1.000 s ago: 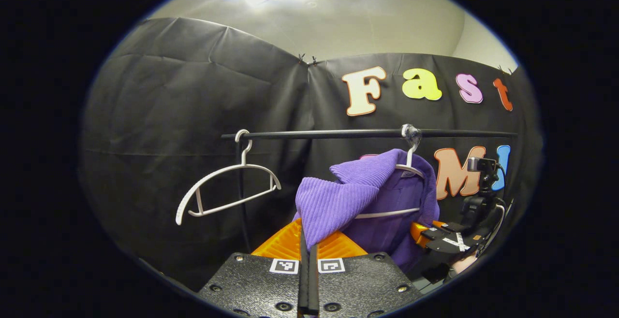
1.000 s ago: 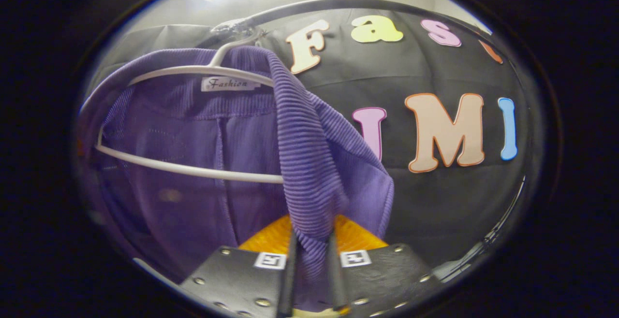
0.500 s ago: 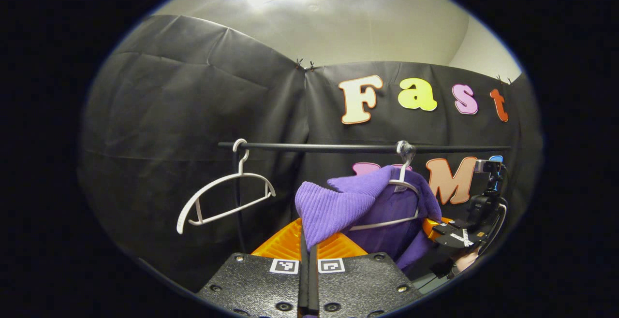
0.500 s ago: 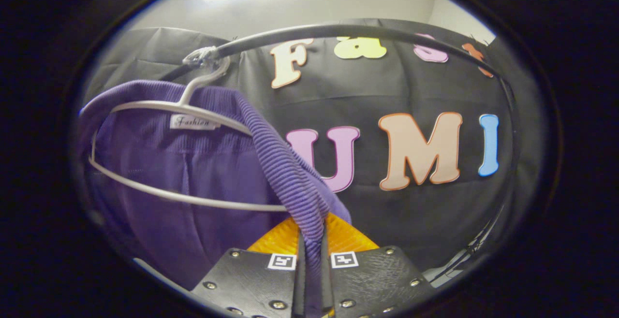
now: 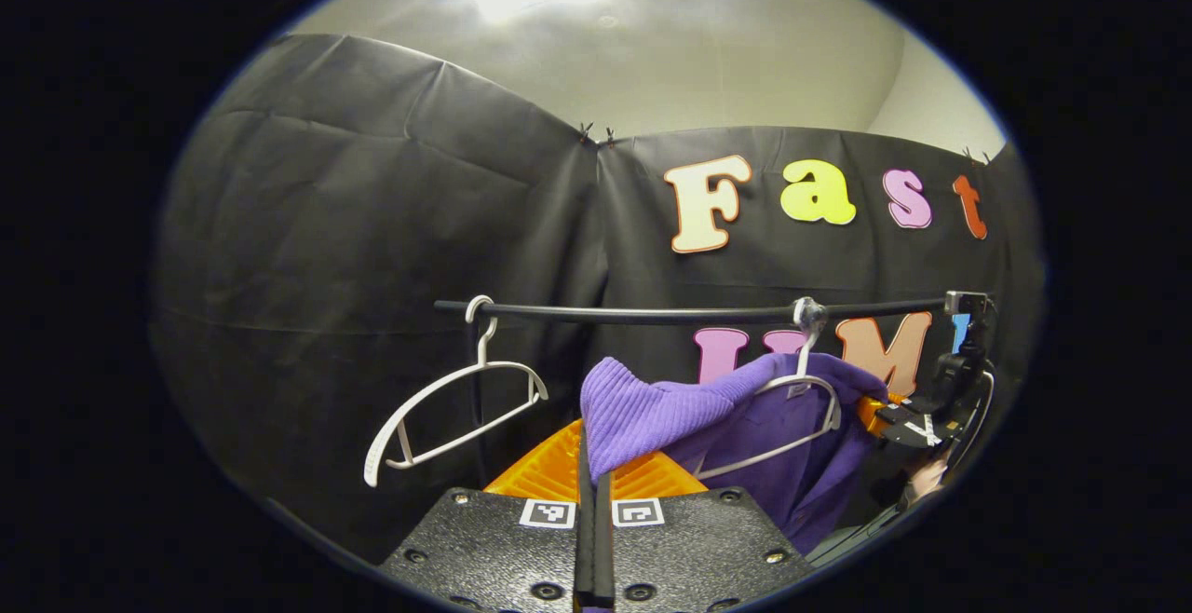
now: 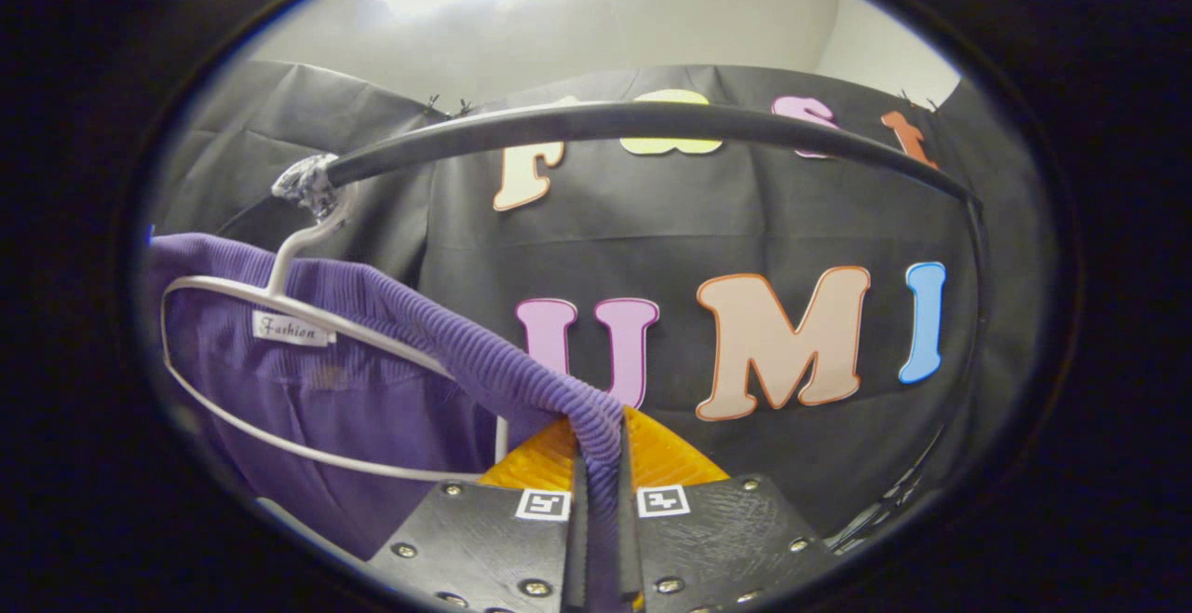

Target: Grasp the clothes on the hanger with both hands and then place them into the laundry hamper below.

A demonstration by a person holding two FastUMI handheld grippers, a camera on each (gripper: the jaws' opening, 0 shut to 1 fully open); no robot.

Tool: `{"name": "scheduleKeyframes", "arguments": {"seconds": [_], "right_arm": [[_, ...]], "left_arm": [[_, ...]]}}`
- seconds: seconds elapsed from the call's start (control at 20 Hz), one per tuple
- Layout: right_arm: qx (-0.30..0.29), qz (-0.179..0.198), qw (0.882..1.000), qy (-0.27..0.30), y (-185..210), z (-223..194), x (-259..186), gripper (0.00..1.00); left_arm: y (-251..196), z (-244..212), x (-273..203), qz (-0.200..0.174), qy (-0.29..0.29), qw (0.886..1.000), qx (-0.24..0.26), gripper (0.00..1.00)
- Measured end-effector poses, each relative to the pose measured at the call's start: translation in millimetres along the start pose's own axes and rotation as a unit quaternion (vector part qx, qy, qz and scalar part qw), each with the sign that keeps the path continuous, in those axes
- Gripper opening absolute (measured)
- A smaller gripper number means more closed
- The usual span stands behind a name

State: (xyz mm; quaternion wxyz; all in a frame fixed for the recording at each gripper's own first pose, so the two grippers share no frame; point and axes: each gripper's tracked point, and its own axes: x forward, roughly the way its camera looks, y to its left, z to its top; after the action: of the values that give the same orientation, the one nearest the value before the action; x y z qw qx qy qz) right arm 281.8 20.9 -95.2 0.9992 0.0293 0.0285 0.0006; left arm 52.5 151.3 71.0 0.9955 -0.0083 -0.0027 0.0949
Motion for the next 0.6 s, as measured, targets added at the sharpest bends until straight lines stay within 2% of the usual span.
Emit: {"name": "scheduleKeyframes", "arguments": {"seconds": [0.1, 0.15, 0.2, 0.6], "right_arm": [[-0.003, 0.003, 1.0, -0.006, 1.2, 5.5, 6.3, 0.12], [-0.006, 0.004, 1.0, -0.009, 1.5, 6.9, 9.7, 0.07], [-0.009, 0.004, 1.0, -0.012, 1.1, 9.0, 12.4, 0.12], [-0.022, 0.023, 0.999, -0.018, 5.5, 7.9, 31.2, 0.12]], "left_arm": [[6.5, 3.5, 7.8, 0.001, -0.003, 1.0, 0.01, 0.0], [9.9, 4.8, 11.3, 0.002, -0.003, 1.0, 0.014, 0.0], [11.7, 6.2, 13.7, 0.0, -0.004, 1.0, 0.012, 0.0], [31.8, 6.9, 41.7, -0.011, 0.002, 0.999, 0.031, 0.0]]}}
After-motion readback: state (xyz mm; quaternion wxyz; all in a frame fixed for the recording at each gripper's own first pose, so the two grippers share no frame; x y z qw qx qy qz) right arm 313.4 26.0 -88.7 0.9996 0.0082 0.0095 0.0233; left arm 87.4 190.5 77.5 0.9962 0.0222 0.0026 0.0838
